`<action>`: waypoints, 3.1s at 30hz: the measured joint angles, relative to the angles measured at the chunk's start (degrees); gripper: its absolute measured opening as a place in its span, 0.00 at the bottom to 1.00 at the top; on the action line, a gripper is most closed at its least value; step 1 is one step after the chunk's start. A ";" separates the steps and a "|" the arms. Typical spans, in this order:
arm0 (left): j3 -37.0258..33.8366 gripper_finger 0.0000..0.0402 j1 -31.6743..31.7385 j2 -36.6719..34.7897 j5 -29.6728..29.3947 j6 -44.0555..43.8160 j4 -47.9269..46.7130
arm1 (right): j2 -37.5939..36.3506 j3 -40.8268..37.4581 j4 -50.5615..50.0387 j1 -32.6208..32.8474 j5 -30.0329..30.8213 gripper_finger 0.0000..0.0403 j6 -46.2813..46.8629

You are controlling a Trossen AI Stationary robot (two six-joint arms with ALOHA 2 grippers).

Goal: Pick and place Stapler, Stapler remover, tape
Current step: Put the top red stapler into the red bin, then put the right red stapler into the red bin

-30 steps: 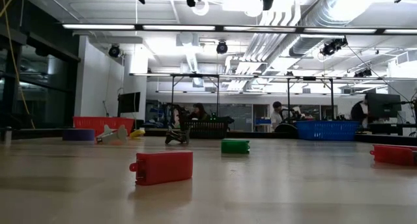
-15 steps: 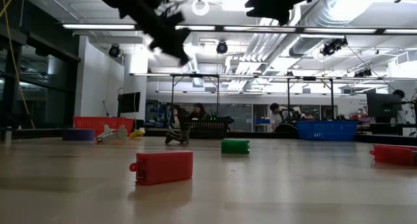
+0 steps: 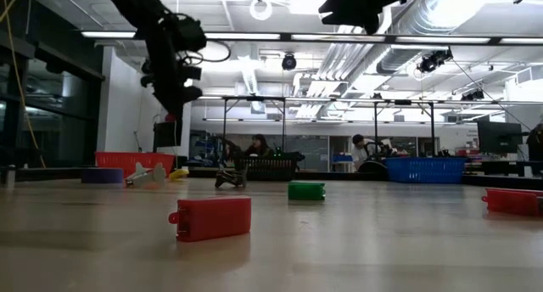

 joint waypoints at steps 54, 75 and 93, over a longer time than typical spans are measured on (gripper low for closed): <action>-0.03 0.54 6.35 11.30 4.50 4.38 -9.35 | 0.02 0.00 -2.80 0.02 1.58 0.43 1.50; 0.89 0.55 -7.32 4.84 16.01 11.76 -1.40 | 0.02 0.00 -30.19 1.76 -5.32 0.43 23.48; 0.89 0.55 -12.45 2.88 17.89 11.00 1.73 | 4.20 -0.06 -55.86 22.00 -7.12 0.43 62.83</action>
